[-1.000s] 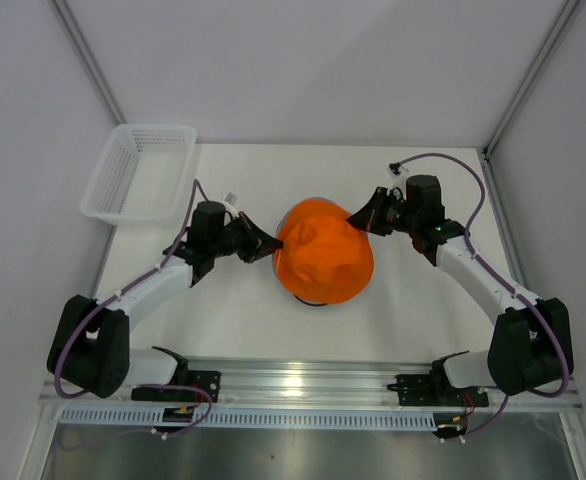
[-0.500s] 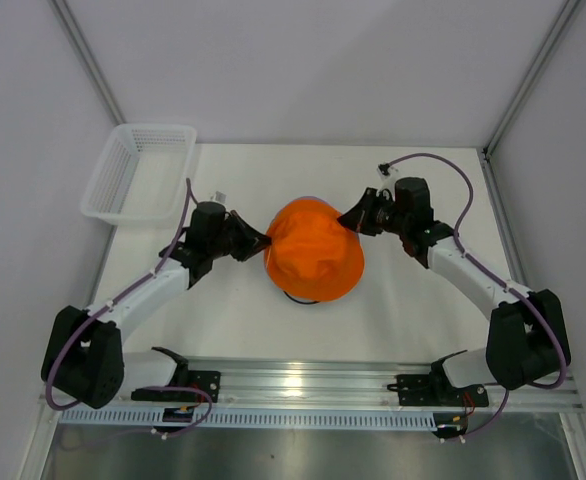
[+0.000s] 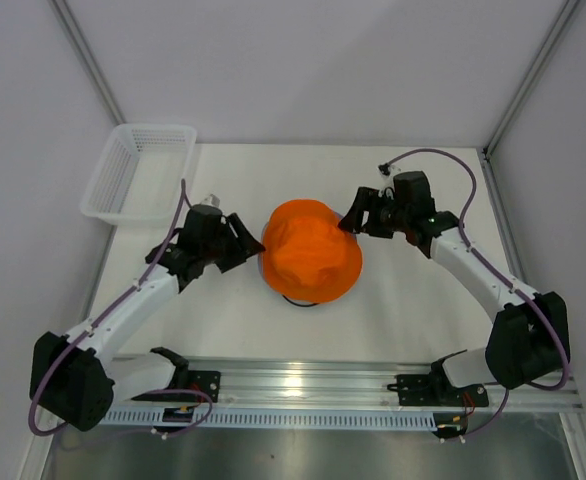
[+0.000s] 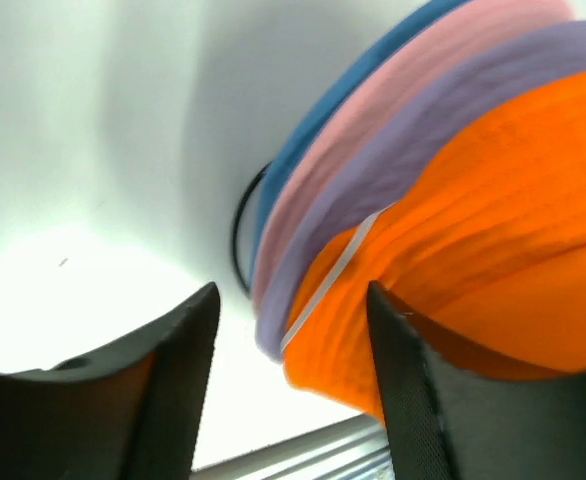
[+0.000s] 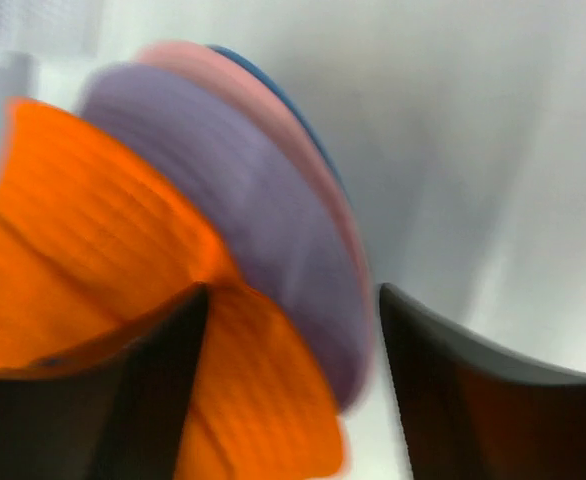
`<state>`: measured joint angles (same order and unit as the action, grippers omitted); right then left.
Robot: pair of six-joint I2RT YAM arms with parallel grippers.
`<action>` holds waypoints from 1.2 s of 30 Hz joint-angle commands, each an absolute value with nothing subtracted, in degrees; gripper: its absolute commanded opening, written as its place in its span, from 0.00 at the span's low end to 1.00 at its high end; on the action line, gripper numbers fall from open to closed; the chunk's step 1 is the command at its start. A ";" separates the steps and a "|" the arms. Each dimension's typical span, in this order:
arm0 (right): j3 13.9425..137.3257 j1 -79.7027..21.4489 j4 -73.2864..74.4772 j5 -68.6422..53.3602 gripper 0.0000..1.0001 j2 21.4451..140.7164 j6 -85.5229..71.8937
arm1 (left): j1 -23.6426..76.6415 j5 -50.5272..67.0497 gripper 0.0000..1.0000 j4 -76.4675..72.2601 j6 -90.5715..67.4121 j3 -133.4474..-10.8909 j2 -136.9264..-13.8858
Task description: Stack the hats
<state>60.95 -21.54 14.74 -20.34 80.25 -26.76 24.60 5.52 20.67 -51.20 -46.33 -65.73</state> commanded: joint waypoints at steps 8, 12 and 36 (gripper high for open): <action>76.01 -16.62 34.70 -10.83 0.99 80.86 -16.80 | 24.08 -4.21 0.99 43.32 -34.73 -68.52 -62.66; 87.34 -12.75 41.90 -3.03 1.00 82.61 -14.07 | 20.94 -5.45 1.00 47.89 -27.88 -84.41 -64.60; 78.49 -12.13 39.90 8.35 0.99 56.51 -17.14 | 11.78 5.80 1.00 47.81 -17.31 -79.28 -43.77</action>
